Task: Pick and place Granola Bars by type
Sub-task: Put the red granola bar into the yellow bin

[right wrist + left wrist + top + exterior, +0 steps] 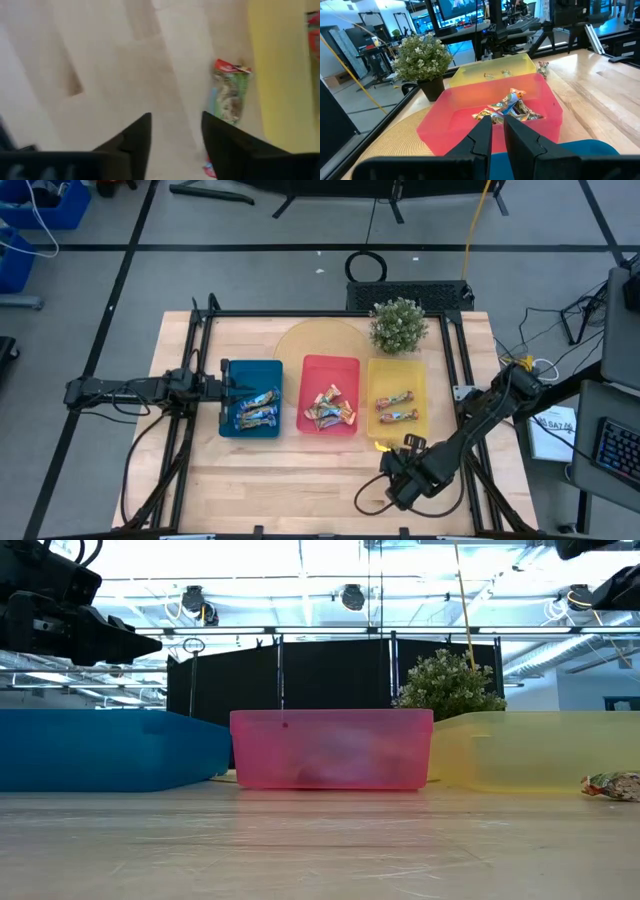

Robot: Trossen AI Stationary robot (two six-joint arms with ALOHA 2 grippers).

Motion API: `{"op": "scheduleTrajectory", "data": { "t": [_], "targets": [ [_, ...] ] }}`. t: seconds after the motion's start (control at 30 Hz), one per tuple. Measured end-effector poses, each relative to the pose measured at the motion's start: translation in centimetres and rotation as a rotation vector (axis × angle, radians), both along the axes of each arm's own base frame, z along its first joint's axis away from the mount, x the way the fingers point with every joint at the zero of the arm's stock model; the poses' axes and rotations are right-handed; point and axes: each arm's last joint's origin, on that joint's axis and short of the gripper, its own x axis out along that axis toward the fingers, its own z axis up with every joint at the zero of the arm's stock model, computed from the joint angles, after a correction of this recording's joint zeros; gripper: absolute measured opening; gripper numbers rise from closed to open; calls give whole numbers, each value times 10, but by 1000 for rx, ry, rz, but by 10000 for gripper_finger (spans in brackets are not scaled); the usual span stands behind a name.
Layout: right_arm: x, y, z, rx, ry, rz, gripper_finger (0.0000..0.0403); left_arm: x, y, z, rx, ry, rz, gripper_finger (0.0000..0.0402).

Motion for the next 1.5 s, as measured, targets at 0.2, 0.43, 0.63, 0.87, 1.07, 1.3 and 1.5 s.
{"op": "scheduleTrajectory", "data": {
  "t": [0.2, 0.43, 0.63, 0.87, 1.07, 1.3, 1.5],
  "targets": [
    [-2, -2, -5, -38, 42, -35, 229, 0, 0, 0, 0, 0, 0, 58],
    [-6, -4, -16, -51, 56, -77, 245, 0, 0, 0, 0, 0, 0, 58],
    [-18, -14, -39, -93, 100, -133, 230, 0, 0, 0, 0, 0, 0, 58],
    [-30, -21, -66, -37, 160, -152, 220, 0, 0, 0, 1, 0, 0, 58],
    [-34, -24, -79, 19, 150, -126, 218, 0, 0, 0, 1, 0, 0, 58],
    [-30, -16, -79, 86, 107, -77, 209, 0, 0, 0, 1, 1, 0, 58],
    [-30, -13, -79, 89, 87, -29, 160, 0, 0, 0, 1, 1, 0, 58]
  ]
}}
